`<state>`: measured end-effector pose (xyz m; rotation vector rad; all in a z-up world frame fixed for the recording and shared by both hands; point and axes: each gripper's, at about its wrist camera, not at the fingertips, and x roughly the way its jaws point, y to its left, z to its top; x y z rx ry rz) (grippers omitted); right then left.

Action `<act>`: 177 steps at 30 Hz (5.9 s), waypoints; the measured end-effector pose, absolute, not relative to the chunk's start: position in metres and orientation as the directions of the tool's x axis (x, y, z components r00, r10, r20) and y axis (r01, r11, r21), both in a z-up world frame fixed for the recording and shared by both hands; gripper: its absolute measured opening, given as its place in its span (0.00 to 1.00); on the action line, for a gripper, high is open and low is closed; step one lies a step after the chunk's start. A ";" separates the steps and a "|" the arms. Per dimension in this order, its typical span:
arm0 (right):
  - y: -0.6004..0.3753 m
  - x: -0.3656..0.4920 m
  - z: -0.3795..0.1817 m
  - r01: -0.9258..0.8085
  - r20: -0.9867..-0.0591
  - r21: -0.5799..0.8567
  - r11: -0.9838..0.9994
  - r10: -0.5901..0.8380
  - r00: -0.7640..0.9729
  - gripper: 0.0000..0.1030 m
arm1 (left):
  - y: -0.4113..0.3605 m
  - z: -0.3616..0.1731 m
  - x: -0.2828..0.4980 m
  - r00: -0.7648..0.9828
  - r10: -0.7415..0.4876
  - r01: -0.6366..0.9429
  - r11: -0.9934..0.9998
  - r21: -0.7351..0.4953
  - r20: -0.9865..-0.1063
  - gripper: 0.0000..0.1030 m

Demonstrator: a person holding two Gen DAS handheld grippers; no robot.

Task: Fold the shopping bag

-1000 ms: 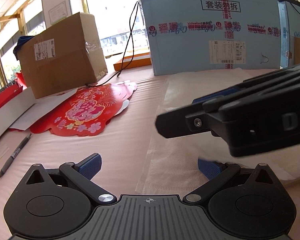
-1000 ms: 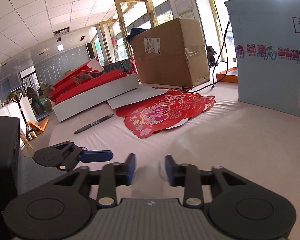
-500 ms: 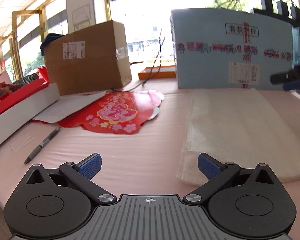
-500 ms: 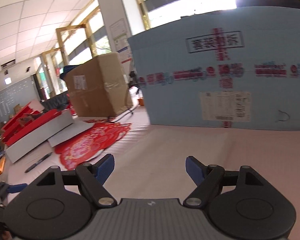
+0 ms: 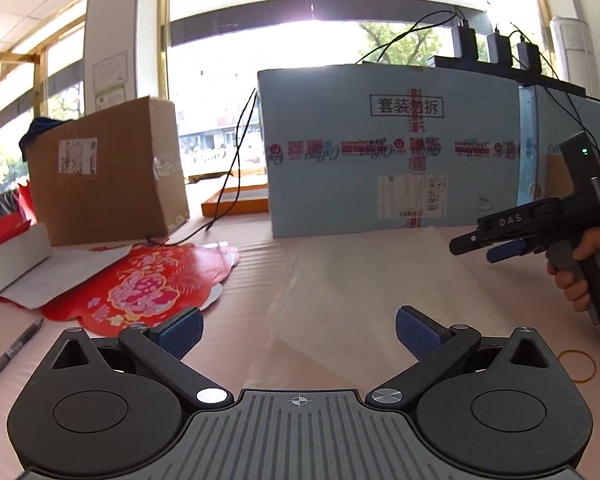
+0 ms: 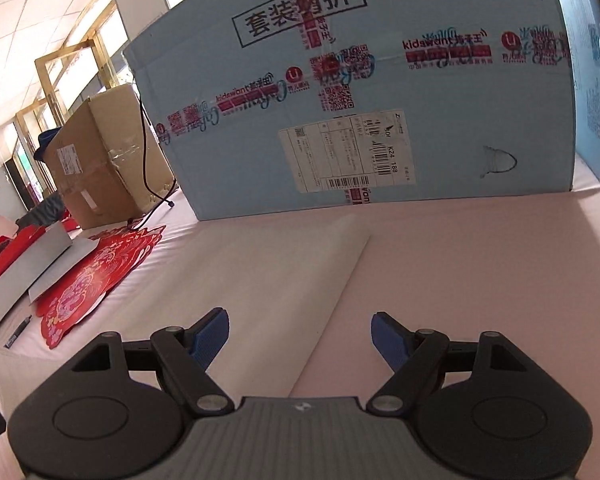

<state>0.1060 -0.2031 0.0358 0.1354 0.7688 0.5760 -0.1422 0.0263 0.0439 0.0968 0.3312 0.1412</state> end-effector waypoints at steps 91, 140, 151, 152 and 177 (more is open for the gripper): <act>-0.384 -0.071 0.096 -0.151 -0.694 0.086 0.985 0.168 0.700 0.53 | 0.012 0.030 0.024 0.852 0.099 0.063 0.955 0.289 -0.514 0.39; -0.347 -0.161 0.042 -0.350 -0.315 -0.815 0.462 0.154 0.937 0.95 | -0.081 0.004 -0.096 0.836 -0.155 0.359 0.880 0.310 -0.527 0.97; -0.309 -0.122 0.044 -0.646 -0.621 -0.755 0.114 0.192 0.760 0.91 | -0.076 0.005 -0.092 0.821 -0.170 0.362 0.893 0.266 -0.545 0.99; -0.304 -0.118 0.044 -0.658 -0.637 -0.749 0.078 0.190 0.747 0.95 | -0.076 0.005 -0.092 0.821 -0.170 0.361 0.894 0.266 -0.545 0.99; -0.270 -0.121 0.024 -0.586 -0.600 -0.798 -0.141 0.289 0.746 0.13 | -0.070 0.015 -0.103 0.831 -0.274 0.417 0.883 0.216 -0.484 0.98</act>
